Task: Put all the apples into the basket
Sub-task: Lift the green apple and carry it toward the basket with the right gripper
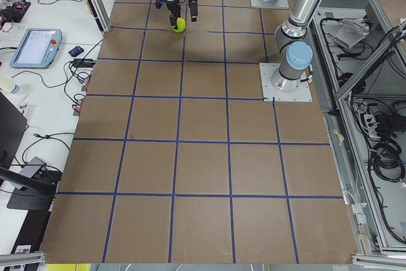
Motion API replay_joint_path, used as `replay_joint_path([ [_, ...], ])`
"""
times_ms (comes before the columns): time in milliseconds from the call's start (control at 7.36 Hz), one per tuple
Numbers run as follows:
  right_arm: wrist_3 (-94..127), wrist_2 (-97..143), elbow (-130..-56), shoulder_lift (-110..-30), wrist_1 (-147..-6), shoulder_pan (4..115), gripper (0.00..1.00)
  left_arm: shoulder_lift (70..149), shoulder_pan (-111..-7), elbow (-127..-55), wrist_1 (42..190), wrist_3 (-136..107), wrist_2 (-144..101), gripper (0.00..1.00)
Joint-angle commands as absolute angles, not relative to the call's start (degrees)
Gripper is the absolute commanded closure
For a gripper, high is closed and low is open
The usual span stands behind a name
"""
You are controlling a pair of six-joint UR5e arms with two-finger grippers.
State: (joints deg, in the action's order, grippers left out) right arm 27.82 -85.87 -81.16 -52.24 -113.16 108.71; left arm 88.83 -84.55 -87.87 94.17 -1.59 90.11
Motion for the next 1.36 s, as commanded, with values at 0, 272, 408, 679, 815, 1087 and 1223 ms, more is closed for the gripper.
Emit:
replay_joint_path([
  [0,26.6,-85.3,-81.0,-52.3,-113.1,108.6,0.95,88.7,-84.6,-88.1,94.1,-1.9,90.1,0.0],
  [272,26.6,-85.3,-79.7,-54.9,-109.8,107.6,1.0,89.1,-84.6,-88.0,94.0,-2.1,89.5,0.0],
  [408,26.5,-85.9,-77.5,-58.3,-102.7,105.8,1.0,89.6,-84.6,-87.9,94.0,-2.2,90.0,0.0],
  [679,22.4,-86.7,-71.4,-62.7,-88.0,94.1,1.0,89.0,-84.6,-88.0,94.1,-2.1,90.2,0.0],
  [815,15.2,-87.1,-70.1,-64.6,-84.5,88.3,1.0,89.4,-84.6,-88.1,94.0,-2.2,89.6,0.0],
  [1087,2.0,-93.6,-70.8,-64.3,-85.2,78.1,1.0,88.8,-84.6,-88.3,94.1,-2.1,90.0,0.0],
  [1223,-6.9,-96.1,-70.9,-63.2,-85.6,75.4,1.0,88.5,-84.6,-88.3,94.2,-1.9,90.1,0.0],
])
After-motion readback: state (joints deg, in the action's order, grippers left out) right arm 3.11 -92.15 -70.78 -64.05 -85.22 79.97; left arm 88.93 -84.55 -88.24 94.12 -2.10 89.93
